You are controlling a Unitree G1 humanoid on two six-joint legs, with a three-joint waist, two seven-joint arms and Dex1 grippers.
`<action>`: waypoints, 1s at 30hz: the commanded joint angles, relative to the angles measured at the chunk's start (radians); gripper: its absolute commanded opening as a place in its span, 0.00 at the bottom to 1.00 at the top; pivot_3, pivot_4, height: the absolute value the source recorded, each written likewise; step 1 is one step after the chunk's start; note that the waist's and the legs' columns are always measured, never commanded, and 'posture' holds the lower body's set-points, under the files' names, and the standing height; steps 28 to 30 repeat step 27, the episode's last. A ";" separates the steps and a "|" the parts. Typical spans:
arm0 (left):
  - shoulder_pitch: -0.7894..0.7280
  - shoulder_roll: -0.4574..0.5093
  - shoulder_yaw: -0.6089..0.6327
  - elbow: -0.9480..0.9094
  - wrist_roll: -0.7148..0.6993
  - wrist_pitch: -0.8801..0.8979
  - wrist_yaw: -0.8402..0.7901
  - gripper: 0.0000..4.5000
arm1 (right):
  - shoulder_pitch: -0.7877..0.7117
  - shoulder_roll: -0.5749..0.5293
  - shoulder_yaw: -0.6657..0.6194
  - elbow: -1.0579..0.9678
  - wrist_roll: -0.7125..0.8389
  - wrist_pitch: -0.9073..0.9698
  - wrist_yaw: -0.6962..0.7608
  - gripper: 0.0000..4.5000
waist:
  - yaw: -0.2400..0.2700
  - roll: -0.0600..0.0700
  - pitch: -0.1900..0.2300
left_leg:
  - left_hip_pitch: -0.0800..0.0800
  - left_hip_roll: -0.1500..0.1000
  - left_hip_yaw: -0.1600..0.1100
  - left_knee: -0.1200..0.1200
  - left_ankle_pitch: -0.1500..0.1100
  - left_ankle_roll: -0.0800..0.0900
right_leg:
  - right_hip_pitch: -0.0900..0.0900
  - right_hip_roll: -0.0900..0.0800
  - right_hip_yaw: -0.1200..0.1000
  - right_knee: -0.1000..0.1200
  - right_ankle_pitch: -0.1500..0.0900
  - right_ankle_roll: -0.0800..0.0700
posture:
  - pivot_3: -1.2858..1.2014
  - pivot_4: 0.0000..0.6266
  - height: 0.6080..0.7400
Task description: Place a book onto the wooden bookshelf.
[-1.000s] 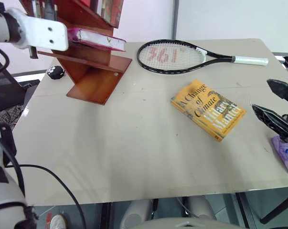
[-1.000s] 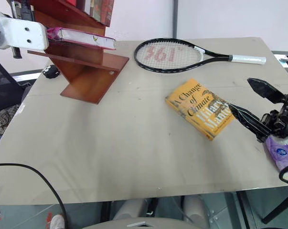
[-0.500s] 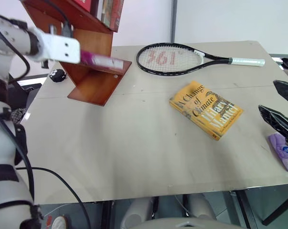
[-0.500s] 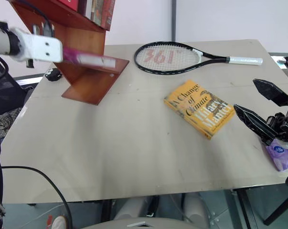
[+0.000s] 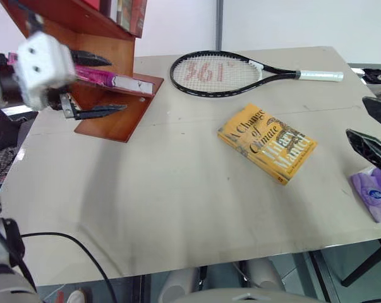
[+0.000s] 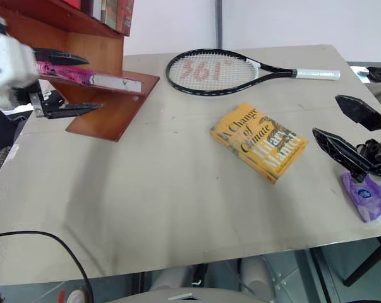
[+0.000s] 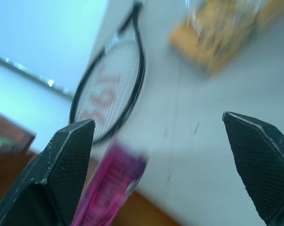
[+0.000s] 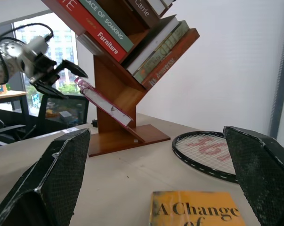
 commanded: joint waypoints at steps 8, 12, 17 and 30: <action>0.125 -0.287 0.036 -0.430 -0.649 0.565 0.500 0.99 | 0.126 -0.042 -0.075 -0.024 -0.051 0.039 0.011 1.00 | 0.028 0.001 0.000 | 0.003 0.000 -0.001 0.001 0.002 -0.005 | 0.003 -0.002 0.001 0.002 0.000 0.000 | 0.52 0.24 1.00; 0.297 -0.485 -0.134 -0.515 -0.483 0.463 0.636 0.99 | 0.341 -0.014 -0.099 -0.060 -0.201 0.028 -0.001 1.00 | 0.040 0.002 -0.001 | 0.005 0.000 0.003 0.001 0.003 -0.005 | 0.003 -0.002 0.005 0.001 0.000 0.000 | 0.52 0.24 1.00; 0.477 -0.569 -0.286 -0.402 -0.222 0.267 0.601 0.99 | 0.582 0.056 -0.156 -0.089 -0.364 -0.004 -0.064 1.00 | 0.045 0.007 -0.004 | 0.004 0.000 0.006 0.000 0.002 -0.005 | 0.001 -0.002 0.010 0.000 0.001 -0.001 | 0.52 0.24 1.00; 0.625 -0.519 -0.274 -0.216 -0.034 0.048 0.446 0.99 | 0.776 0.164 -0.271 -0.074 -0.498 -0.107 -0.078 1.00 | 0.043 0.010 -0.006 | 0.009 0.001 0.007 -0.006 -0.003 -0.004 | 0.006 -0.003 0.009 -0.008 0.000 -0.001 | 0.52 0.24 1.00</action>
